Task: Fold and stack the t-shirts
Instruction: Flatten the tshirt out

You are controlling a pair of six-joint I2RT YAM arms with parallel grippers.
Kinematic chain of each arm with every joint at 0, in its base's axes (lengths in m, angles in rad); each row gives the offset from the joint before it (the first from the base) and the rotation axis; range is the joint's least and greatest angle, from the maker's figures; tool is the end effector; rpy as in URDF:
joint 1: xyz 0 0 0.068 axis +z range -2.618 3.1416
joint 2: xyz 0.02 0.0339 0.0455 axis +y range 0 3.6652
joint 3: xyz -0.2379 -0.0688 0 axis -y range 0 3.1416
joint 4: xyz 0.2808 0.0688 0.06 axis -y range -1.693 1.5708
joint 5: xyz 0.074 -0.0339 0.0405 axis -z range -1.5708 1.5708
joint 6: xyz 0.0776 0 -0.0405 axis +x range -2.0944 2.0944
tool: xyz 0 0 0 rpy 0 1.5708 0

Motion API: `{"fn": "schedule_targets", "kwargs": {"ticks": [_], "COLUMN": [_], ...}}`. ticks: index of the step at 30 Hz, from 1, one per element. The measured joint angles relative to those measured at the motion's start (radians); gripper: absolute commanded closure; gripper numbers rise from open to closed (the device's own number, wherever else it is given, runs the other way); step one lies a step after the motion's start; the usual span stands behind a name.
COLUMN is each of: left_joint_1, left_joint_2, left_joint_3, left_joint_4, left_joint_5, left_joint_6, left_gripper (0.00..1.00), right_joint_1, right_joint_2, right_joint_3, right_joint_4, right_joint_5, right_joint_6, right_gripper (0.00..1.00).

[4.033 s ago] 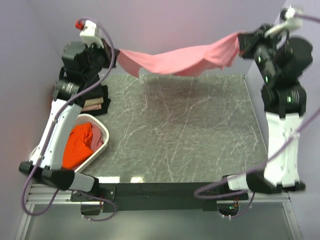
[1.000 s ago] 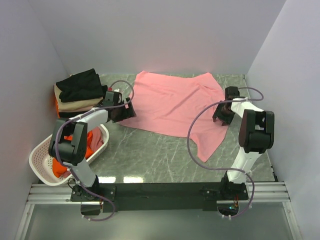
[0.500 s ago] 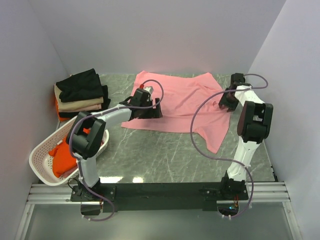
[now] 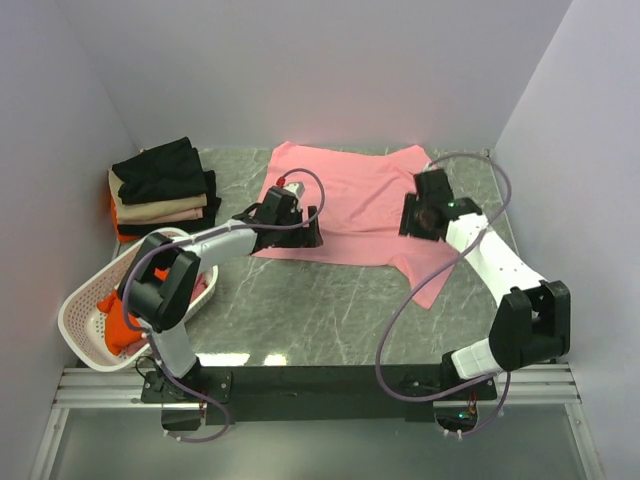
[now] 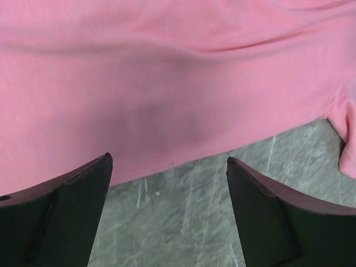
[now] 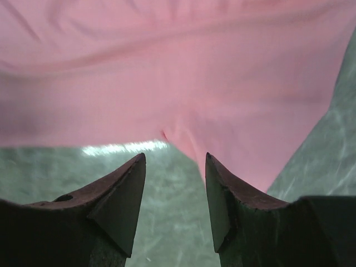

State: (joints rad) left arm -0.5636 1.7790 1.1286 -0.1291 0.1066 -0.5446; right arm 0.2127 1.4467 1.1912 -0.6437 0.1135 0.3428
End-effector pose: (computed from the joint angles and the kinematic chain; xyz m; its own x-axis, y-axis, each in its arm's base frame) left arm 0.3646 -0.2402 0.1177 -0.8166 -0.0933 -0.5696 0.2012 0.8789 -0.4325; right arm 0.3649 0.0698 0.2184 -0.7680 0.1758 -0.6158 0.1245 0.9842 0.1256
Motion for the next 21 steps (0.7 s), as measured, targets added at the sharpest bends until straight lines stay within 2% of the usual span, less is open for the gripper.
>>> {"fn": "schedule_targets", "kwargs": {"ticks": [6,21], "left_joint_1": [0.0,0.0], "left_joint_2": [-0.072,-0.159], "left_joint_3": [-0.061,-0.097], "left_joint_4": [-0.004,-0.015], "left_joint_5": [-0.018,-0.044], "left_joint_6": [0.0,0.002], "left_gripper": [0.1,0.1], "right_joint_1": [0.035,0.057], "right_joint_2": [-0.012,0.01], "right_joint_3": [-0.199,-0.317], "right_joint_4": [-0.075,-0.062], "right_joint_5": [0.043,0.056], "right_joint_6": [0.035,0.061], "right_gripper": [0.46,0.48]}}
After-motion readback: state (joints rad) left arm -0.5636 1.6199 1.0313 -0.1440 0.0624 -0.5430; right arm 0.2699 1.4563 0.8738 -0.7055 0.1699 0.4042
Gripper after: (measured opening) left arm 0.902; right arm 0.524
